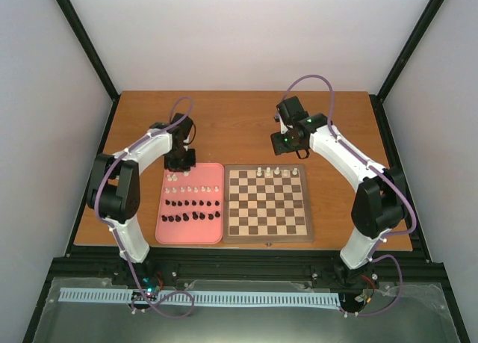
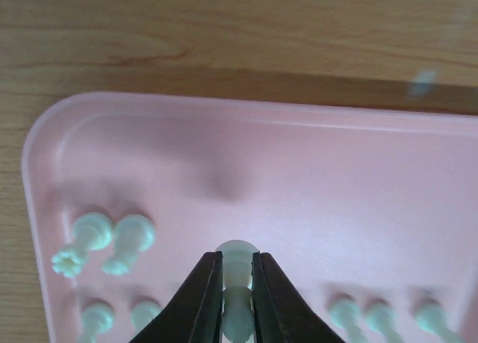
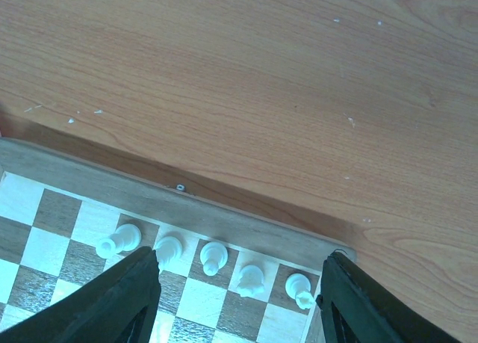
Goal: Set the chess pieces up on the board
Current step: Pick up the chess piece from the storage box, then place the chess piece on the chessboard.
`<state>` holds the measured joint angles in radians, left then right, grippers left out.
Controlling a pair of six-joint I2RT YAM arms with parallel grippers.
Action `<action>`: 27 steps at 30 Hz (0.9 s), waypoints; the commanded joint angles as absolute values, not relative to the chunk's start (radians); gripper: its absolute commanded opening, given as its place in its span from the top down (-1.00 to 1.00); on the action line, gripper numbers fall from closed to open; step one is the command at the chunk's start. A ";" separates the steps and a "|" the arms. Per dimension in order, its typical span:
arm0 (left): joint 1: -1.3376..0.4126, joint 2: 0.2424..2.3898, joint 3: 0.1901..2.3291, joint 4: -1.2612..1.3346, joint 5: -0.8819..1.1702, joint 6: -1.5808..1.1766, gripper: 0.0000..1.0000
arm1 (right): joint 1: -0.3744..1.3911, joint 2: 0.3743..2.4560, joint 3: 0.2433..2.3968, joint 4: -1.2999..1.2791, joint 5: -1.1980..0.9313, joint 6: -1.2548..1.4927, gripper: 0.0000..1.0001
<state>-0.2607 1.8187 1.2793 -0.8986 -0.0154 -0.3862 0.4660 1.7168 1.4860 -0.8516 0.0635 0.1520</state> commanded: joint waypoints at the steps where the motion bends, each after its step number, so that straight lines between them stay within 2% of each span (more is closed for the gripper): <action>1: -0.344 1.741 1.404 -0.980 0.029 -0.379 0.72 | 0.437 1.687 1.470 -0.826 0.071 0.170 -0.19; 14: -0.661 1.949 1.716 -1.057 0.084 -0.406 0.72 | 0.304 1.619 1.402 -0.821 0.077 0.160 -0.20; 27: -0.745 2.149 1.886 -1.086 0.075 -0.435 0.70 | 0.193 1.572 1.322 -0.803 0.023 0.131 -0.21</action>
